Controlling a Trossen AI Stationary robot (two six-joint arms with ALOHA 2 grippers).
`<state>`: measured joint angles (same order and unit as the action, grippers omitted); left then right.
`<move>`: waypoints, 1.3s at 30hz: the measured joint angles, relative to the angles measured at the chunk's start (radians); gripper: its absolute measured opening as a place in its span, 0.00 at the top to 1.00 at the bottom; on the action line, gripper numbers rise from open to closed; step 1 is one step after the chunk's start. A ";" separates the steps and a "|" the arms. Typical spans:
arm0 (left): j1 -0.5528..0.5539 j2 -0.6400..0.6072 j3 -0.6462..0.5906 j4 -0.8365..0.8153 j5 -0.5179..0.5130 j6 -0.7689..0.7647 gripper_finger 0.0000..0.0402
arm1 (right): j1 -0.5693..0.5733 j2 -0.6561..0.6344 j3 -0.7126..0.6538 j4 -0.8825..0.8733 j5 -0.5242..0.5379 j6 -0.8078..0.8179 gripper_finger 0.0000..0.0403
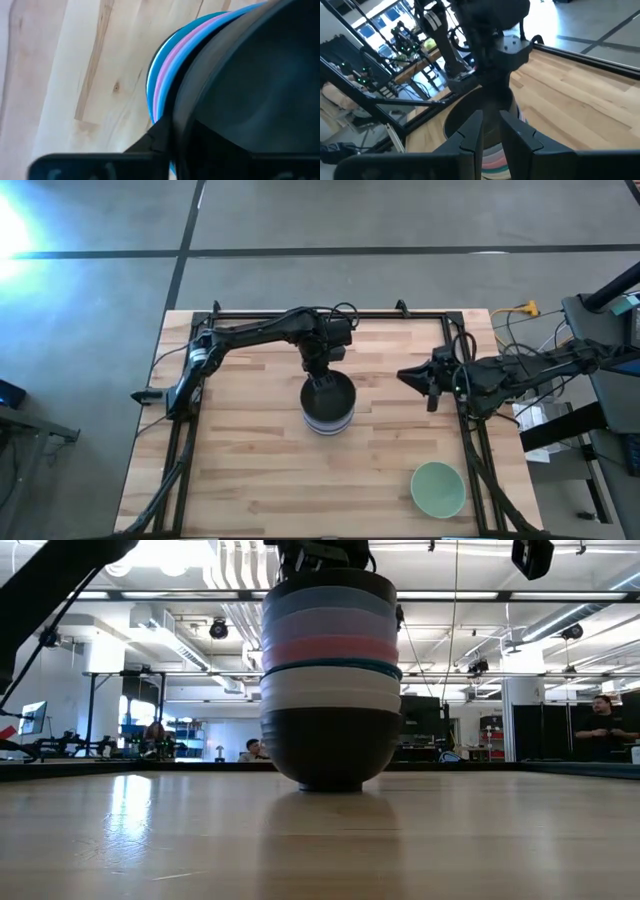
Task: Nest bowls inside each other
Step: Stack the black bowl on top of the light blue bowl
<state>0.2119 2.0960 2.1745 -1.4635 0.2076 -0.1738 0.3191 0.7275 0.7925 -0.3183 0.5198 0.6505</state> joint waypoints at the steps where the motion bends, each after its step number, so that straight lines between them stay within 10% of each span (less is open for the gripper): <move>1: -0.001 -0.001 0.005 0.000 -0.002 0.005 0.91 | 0.000 0.006 0.000 0.000 -0.001 0.000 0.86; 16: 0.003 -0.076 0.043 0.008 -0.122 0.024 0.48 | -0.001 0.130 0.000 0.118 -0.002 0.002 0.86; 33: -0.017 -0.414 -0.056 0.054 -0.327 -0.007 0.45 | -0.276 0.572 0.001 0.808 -0.196 -0.095 0.86; 39: -0.018 -0.574 -0.231 0.086 -0.375 -0.098 0.45 | -0.341 0.749 0.118 0.777 -0.270 -0.163 0.86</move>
<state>0.1944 1.5224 1.9431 -1.3772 -0.1669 -0.2717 -0.0223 1.4761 0.9103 0.4586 0.2497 0.4878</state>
